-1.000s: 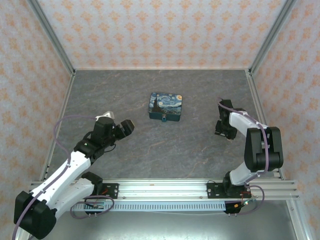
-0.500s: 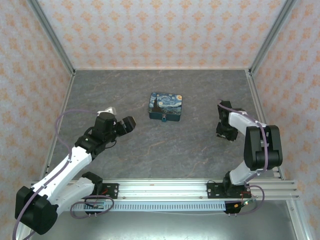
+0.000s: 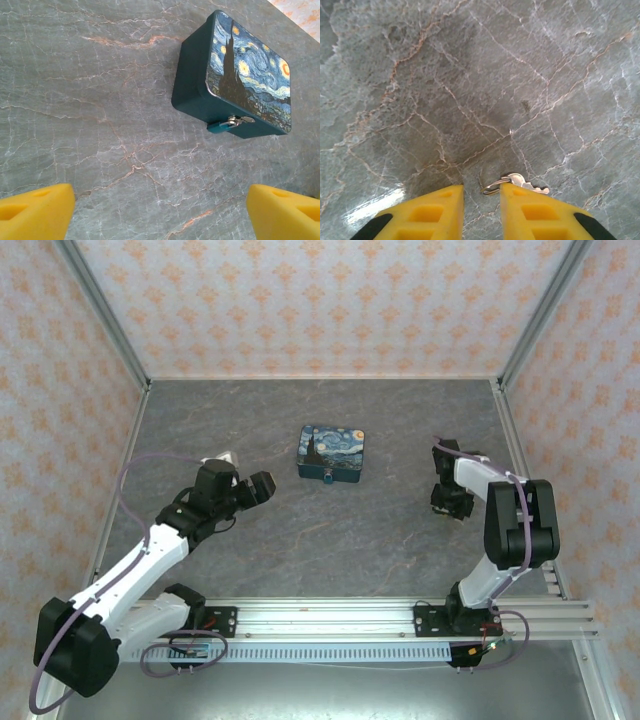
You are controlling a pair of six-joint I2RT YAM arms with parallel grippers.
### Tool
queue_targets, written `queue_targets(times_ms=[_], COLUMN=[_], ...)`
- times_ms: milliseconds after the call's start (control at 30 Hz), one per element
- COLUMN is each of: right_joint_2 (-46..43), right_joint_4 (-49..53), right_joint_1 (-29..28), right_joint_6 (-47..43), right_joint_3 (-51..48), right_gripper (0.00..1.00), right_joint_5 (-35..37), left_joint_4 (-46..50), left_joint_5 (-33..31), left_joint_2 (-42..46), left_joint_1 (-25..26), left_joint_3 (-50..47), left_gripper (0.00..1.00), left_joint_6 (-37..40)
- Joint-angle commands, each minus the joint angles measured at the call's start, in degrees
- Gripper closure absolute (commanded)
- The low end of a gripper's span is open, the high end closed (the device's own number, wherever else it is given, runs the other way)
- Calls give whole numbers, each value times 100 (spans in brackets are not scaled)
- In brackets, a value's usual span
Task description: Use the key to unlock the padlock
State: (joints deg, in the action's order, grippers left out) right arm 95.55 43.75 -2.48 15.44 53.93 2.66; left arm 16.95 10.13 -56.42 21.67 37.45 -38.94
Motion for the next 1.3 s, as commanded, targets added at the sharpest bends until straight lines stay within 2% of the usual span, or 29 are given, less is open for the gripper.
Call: queue_targets(times_ms=[0, 500, 900, 1100, 1267], right_joint_2=[209, -66, 199, 368, 321], right_joint_4=[186, 116, 88, 82, 51], right_joint_1=[37, 87, 283, 332, 335], right_joint_6=[81, 97, -13, -53, -45], right_joint_3=[52, 117, 135, 121, 83], right_gripper=[77, 72, 72, 78, 89], right_joint_5=[271, 438, 77, -169, -245], left_joint_4=[-93, -36, -84, -45, -29], left_joint_5=[65, 41, 58, 41, 36], left_joint_2=[0, 53, -84, -71, -62], left_joint_1=[13, 8, 13, 12, 11], left_joint_3=[155, 175, 200, 219, 223], left_gripper=[11, 10, 10, 10, 10], left_joint_6=[112, 141, 141, 167, 184])
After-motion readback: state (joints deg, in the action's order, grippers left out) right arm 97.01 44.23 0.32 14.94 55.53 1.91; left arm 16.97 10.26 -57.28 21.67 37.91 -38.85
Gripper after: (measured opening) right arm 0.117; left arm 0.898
